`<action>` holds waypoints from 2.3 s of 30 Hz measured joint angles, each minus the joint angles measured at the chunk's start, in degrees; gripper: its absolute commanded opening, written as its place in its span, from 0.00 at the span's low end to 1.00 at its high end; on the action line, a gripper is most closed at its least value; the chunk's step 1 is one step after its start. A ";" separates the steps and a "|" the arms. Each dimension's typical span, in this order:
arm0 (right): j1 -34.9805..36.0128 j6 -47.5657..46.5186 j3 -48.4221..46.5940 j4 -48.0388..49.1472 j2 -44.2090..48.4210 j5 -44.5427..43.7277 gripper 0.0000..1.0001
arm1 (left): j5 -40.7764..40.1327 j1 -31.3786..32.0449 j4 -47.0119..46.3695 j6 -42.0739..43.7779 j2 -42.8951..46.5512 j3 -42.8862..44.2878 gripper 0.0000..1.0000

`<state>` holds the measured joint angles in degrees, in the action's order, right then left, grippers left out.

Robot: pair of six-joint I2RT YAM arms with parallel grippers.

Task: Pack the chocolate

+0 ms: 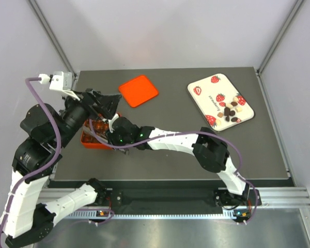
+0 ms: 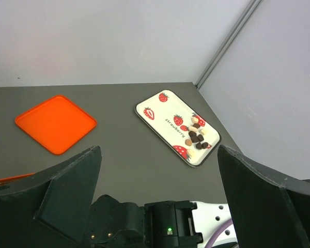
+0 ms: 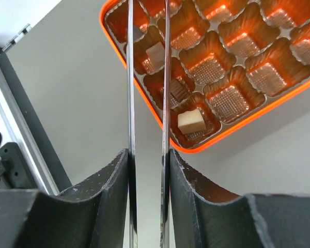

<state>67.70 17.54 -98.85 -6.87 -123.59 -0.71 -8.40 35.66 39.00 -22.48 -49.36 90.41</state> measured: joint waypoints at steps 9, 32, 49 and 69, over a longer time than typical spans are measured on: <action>0.04 -0.20 -1.05 -0.15 -2.69 -0.07 0.36 | 0.00 0.00 -0.02 -0.04 0.13 -0.02 0.99; -0.02 -4.59 0.11 1.68 -0.70 -5.64 0.37 | 0.22 0.00 -0.02 -0.61 0.11 -0.11 0.99; -18.51 -5.27 33.68 4.81 37.79 -18.49 0.36 | 1.53 0.00 -0.42 -1.66 -0.42 -1.49 0.99; -57.75 -2.32 34.80 -24.46 48.00 -21.05 0.42 | 2.60 0.00 -1.79 -2.93 -1.42 -4.76 0.99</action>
<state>9.96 15.22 -64.05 -31.33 -75.59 -21.76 -5.80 35.66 37.21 -25.41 -50.78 85.65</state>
